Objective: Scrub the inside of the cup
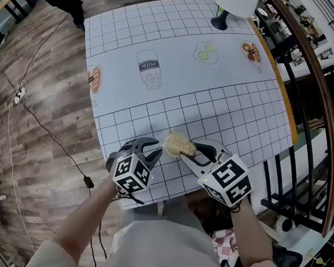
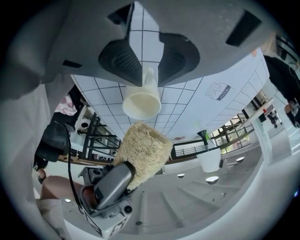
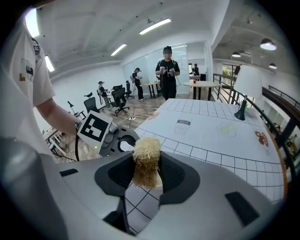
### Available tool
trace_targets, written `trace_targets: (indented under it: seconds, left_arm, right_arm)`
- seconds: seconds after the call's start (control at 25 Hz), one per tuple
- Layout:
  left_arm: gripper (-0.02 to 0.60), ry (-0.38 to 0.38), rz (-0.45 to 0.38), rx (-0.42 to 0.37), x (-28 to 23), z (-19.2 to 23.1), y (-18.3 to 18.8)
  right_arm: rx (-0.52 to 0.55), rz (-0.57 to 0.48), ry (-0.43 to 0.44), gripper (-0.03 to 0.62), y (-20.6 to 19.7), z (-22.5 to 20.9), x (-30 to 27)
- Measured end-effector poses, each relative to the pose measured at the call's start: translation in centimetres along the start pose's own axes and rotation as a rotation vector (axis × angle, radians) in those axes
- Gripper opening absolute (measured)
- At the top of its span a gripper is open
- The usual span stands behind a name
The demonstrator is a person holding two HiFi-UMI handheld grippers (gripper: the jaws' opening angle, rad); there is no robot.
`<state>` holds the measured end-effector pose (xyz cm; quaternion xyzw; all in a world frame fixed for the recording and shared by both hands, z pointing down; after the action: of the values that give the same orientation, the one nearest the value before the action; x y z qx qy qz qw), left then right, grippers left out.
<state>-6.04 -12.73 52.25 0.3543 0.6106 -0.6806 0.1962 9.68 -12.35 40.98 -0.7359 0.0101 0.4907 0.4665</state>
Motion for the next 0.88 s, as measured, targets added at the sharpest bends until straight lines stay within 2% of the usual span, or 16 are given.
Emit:
trace_targets:
  seconds: [0.16, 0.4, 0.6, 0.88]
  left_arm:
    - [0.104, -0.052, 0.049, -0.025, -1.7, 0.1, -0.5]
    - [0.078, -0.053, 0.023, -0.012, -2.7, 0.6, -0.7]
    - [0.067, -0.073, 0.025, -0.015, -2.9, 0.7, -0.8]
    - [0.064, -0.077, 0.005, 0.006, -3.2, 0.3, -0.8]
  right_arm:
    - [-0.003, 0.068, 0.014, 0.140, -1.3, -0.9, -1.8]
    - [0.064, 0.193, 0.024, 0.138, -2.3, -1.7, -4.4]
    - [0.094, 0.238, 0.065, 0.138, -2.3, -1.9, -5.8]
    - [0.328, 0.413, 0.101, 0.138, -0.7, -1.5, -6.2]
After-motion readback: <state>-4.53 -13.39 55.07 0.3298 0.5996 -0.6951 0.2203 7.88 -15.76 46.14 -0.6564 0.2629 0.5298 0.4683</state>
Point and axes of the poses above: the fingertips, and each gripper's own axes: x backward along the fingers, z to its left, y out of its top, the point moved 9 cm from there along x, backward along the fingers, and after that the axes turned 7 degrees about -y, right-handed, at the moved point
